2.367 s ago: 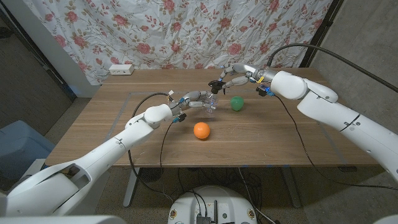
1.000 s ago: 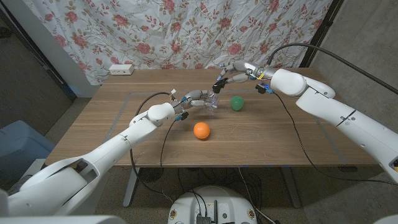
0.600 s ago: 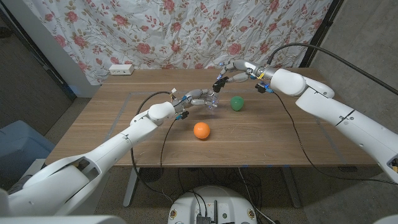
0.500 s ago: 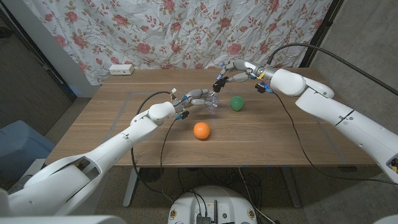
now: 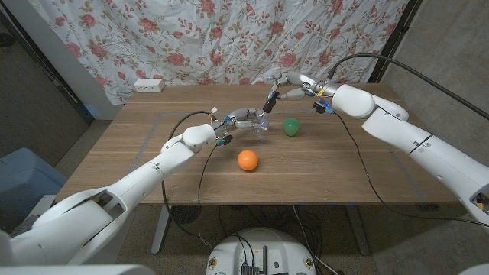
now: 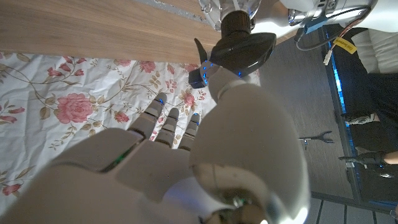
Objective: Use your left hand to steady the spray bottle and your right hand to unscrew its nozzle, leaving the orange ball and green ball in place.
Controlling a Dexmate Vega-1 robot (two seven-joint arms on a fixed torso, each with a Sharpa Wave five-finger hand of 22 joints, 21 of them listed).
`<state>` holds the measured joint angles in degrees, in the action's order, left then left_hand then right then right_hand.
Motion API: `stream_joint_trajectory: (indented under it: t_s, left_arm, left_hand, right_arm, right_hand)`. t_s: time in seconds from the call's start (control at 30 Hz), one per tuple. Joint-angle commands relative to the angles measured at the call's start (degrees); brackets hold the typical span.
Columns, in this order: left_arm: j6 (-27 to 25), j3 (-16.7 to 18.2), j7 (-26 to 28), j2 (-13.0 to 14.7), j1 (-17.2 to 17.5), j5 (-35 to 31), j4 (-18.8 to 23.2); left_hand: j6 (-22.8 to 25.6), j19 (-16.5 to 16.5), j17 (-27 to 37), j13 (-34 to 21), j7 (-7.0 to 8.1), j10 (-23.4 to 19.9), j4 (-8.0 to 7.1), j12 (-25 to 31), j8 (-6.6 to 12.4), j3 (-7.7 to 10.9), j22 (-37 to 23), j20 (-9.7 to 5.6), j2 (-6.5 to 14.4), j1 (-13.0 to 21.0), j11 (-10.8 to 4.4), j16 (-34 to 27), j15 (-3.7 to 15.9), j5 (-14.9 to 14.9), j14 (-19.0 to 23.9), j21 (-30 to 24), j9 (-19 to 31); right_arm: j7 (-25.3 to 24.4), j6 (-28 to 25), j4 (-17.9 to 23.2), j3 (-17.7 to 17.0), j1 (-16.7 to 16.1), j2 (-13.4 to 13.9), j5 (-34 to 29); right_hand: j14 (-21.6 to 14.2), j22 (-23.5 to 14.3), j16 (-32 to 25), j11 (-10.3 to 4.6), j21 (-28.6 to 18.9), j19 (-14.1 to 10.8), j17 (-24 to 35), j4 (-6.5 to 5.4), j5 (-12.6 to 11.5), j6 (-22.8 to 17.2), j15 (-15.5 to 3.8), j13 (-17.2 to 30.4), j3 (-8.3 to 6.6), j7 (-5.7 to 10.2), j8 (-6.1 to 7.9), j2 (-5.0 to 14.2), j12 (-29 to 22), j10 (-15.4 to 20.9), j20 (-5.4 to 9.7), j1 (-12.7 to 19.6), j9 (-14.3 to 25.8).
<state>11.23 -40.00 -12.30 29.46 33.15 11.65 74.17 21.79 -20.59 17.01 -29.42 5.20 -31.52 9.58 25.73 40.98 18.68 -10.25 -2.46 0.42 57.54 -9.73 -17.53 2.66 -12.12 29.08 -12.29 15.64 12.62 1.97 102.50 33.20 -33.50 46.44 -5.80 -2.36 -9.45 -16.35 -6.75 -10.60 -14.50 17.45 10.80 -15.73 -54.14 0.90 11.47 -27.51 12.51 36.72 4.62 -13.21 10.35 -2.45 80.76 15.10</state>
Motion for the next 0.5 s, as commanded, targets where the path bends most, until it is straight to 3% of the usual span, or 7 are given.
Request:
stream_joint_trajectory:
  t_s: [0.03, 0.2, 0.5]
  left_arm:
    - [0.0, 0.0, 0.1, -0.1, -0.2, -0.1, 0.0]
    - [0.2, 0.0, 0.3, -0.2, -0.3, -0.2, -0.2]
    - [-0.2, 0.2, 0.9, 0.0, 0.1, -0.3, 0.5]
  left_hand:
    - [0.6, 0.1, 0.2, -0.1, 0.11, -2.0, -0.25, 0.2, 0.38, 0.42, -0.2, -3.11, 3.6, -0.5, -1.25, 0.3, 8.44, -0.4, 0.5, 0.0, 0.1]
    - [0.8, 0.0, 0.1, -0.2, 0.13, -2.2, -0.24, 0.3, 0.5, 0.44, -0.2, -3.14, 3.7, -0.6, -1.26, 0.3, 8.52, -0.4, 0.7, 0.0, 0.0]
    - [0.8, 0.0, 0.1, -0.2, 0.13, -2.2, -0.19, 0.2, 0.63, 0.44, -0.2, -3.13, 3.7, -0.6, -1.32, 0.4, 8.54, -0.4, 0.7, 0.0, 0.0]
  right_arm:
    - [-0.1, 1.7, -1.2, 0.2, 0.8, -0.6, -0.6]
    - [-0.3, 1.7, -0.8, -0.2, 0.9, -0.3, -0.9]
    - [0.2, 0.0, 0.9, -1.1, 0.7, 1.0, -1.2]
  right_hand:
    - [-0.3, -0.2, -0.6, -0.04, -0.3, -0.1, 0.4, -0.34, -0.3, -1.2, -0.47, -0.1, -0.06, 0.04, 0.8, 0.44, -0.3, 0.7, 0.4, 0.5, 0.3]
    - [-0.4, -0.2, -0.7, 0.17, -0.4, -0.2, 0.5, -0.42, -0.3, -1.4, -0.38, -0.1, 0.18, 0.09, 0.8, 0.29, -0.2, 0.7, 0.36, 0.6, 0.3]
    - [0.1, -0.2, -0.7, 1.3, -0.5, -0.5, 0.9, -1.1, 0.0, 1.3, 0.53, -0.1, 1.7, 0.14, -1.44, -0.56, 0.4, -0.4, -0.04, -0.6, -1.4]
